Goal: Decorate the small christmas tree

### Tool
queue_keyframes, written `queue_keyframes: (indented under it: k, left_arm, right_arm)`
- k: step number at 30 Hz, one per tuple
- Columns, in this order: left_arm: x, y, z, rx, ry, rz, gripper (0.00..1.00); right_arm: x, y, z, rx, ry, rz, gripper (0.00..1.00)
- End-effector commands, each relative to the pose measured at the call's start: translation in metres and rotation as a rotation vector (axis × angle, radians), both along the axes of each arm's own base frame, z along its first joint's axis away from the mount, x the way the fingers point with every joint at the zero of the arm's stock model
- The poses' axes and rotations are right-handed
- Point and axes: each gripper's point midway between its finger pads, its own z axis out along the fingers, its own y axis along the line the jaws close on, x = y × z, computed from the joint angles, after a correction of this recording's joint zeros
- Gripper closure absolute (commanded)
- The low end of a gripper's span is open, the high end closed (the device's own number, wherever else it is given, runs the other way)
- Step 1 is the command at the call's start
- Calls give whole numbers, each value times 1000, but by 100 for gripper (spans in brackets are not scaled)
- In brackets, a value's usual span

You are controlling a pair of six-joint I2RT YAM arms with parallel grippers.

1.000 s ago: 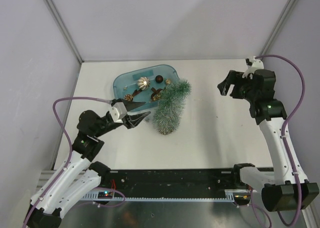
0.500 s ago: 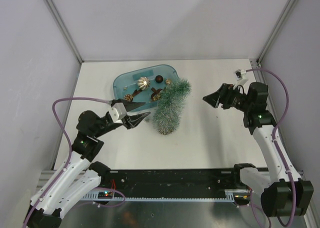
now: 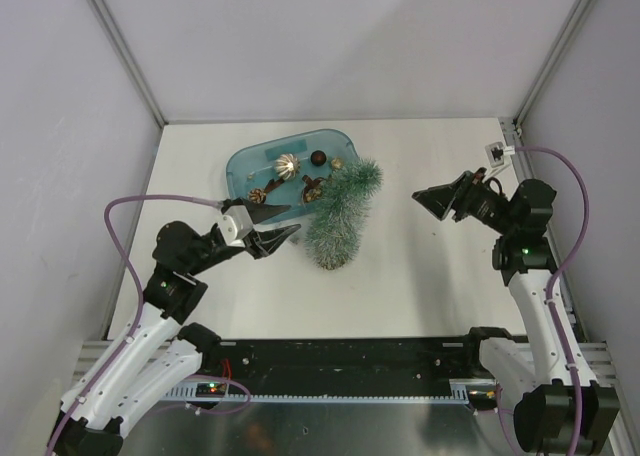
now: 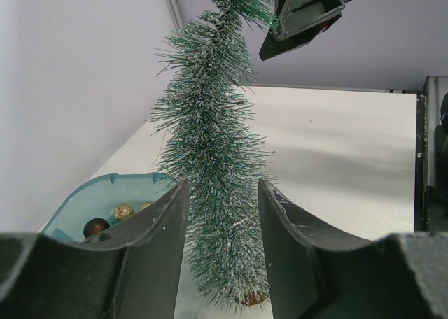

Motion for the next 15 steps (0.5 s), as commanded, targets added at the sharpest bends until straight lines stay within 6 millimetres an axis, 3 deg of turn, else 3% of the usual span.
queue_keyframes:
  k: [1, 9, 15]
  left_arm:
    - [-4, 3, 14, -25, -29, -2, 51]
    - [3, 6, 4, -4, -8, 33, 51]
    - [29, 27, -29, 79, 107, 200, 51]
  right_arm:
    - [-3, 0, 10, -1, -62, 9, 23]
    - [24, -13, 3, -7, -30, -140, 20]
    - [35, 6, 5, -6, -21, -139, 19]
